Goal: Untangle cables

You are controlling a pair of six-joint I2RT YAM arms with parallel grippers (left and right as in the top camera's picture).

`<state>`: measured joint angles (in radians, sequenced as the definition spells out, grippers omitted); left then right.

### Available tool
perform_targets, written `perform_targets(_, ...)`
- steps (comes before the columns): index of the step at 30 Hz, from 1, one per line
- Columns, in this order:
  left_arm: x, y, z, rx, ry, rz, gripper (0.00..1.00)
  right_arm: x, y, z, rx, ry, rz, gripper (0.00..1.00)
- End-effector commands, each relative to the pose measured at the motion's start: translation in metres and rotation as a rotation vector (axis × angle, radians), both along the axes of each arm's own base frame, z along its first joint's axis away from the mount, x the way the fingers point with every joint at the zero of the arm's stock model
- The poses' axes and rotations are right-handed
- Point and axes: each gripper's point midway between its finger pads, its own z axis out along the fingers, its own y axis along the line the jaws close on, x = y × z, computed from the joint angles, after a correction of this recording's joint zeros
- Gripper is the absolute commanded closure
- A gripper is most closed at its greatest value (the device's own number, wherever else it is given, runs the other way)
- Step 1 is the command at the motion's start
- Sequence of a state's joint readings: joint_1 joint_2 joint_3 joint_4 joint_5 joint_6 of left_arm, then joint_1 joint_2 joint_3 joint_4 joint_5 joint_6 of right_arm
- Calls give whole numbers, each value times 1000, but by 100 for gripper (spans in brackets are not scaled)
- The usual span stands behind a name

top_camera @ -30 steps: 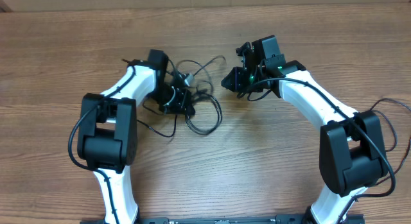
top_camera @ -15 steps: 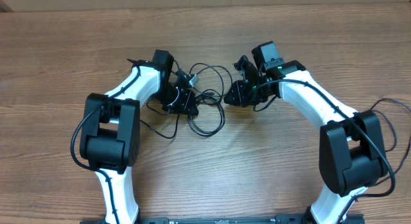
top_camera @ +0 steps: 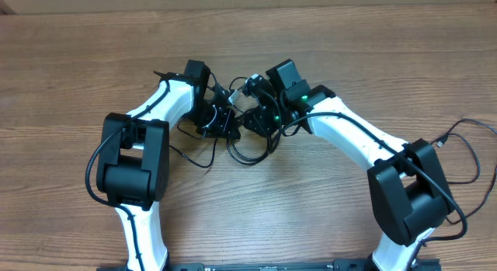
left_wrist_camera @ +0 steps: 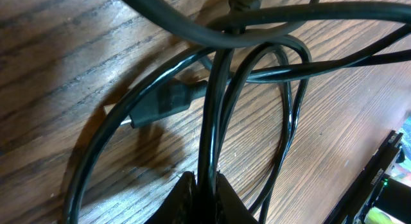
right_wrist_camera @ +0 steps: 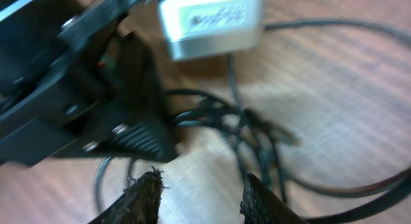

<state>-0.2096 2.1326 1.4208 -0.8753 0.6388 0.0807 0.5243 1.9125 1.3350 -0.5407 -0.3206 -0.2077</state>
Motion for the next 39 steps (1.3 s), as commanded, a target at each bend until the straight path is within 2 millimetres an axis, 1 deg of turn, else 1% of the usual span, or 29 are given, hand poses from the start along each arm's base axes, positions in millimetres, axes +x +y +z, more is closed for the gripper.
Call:
perform_targets(1,0,1,-4,5,13,3,89,19,-11,-10,-82,-69,-26,59)
perform_targets(8,-1,1,-4,6,14,3,88,24,-8,-7,-69,-93,-28,59)
perform_targets(11,-1,1,-4,6,14,3,88,27,-8,-5,-64,-104,-29,57)
perform_targets(13,0,1,-4,6,13,3,88,36,-4,1,-37,-146,-34,54)
perform_targets(16,0,1,-4,6,14,3,87,36,7,12,22,-151,-5,54)
perform_targets(18,0,1,-4,6,14,3,87,38,10,18,35,-159,0,53)
perform_targets(19,0,1,-4,6,13,3,87,41,7,17,17,-169,-13,53)
perform_targets(21,-1,1,-4,6,14,3,87,46,-6,11,-55,-181,-55,53)
perform_targets(22,-1,1,-4,6,15,3,87,46,-14,7,-97,-178,-75,53)
perform_targets(24,-1,1,-4,6,15,3,88,41,-19,1,-124,-157,-79,53)
perform_targets(29,-1,1,-4,6,14,3,88,27,-27,-20,-152,-110,-74,53)
perform_targets(31,-1,1,-4,6,14,3,88,28,-26,-20,-150,-114,-74,55)
perform_targets(33,0,1,-4,5,11,0,88,28,-26,-20,-149,-113,-74,62)
perform_targets(36,0,4,-6,24,8,0,88,27,-27,-20,-152,-109,-74,64)
perform_targets(38,0,4,-6,24,8,0,88,27,-27,-20,-152,-109,-74,68)
perform_targets(39,0,4,-6,24,8,0,88,27,-27,-20,-152,-109,-74,68)
